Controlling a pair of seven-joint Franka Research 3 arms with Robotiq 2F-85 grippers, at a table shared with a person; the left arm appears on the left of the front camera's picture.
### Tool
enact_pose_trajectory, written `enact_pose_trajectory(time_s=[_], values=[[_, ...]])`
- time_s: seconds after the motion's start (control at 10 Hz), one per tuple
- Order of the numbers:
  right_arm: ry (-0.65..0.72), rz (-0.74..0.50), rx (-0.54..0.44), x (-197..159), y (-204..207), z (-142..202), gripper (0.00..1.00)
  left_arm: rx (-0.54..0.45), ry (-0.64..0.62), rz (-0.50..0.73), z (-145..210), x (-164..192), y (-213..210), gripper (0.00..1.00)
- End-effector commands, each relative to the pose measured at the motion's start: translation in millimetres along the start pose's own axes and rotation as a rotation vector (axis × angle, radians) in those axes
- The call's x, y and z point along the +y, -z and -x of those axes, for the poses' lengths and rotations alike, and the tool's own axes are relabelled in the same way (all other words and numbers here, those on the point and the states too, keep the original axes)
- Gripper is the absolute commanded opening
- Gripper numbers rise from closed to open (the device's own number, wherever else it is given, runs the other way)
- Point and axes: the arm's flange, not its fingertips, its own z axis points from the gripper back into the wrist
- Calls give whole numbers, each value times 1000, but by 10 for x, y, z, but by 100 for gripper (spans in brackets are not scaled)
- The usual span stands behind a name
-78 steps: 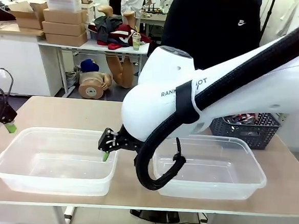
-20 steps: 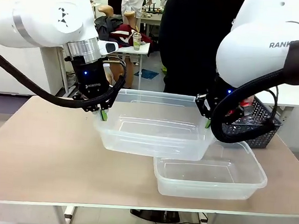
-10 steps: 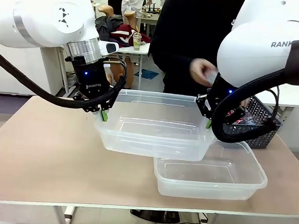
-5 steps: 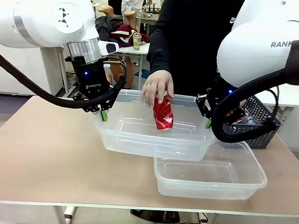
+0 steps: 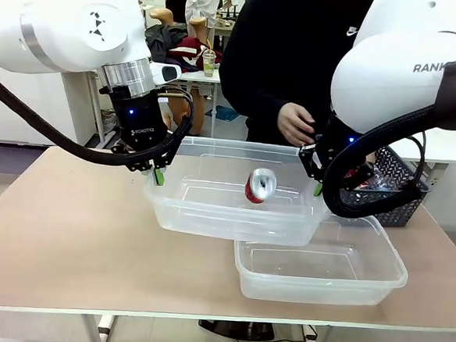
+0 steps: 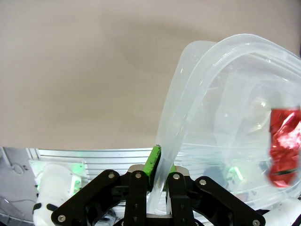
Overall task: Sort the waste into each basket.
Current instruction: Offer the picked Organizing box to the human.
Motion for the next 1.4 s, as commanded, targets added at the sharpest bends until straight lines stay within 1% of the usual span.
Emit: enact_pose_trajectory(time_s=[0.0,1.3], values=[[14,-9,-13,-30,-32,-22,6,6,-14,13,12,-1,-18,6],[14,-9,-13,-30,-32,-22,6,6,-14,13,12,-1,-18,6]])
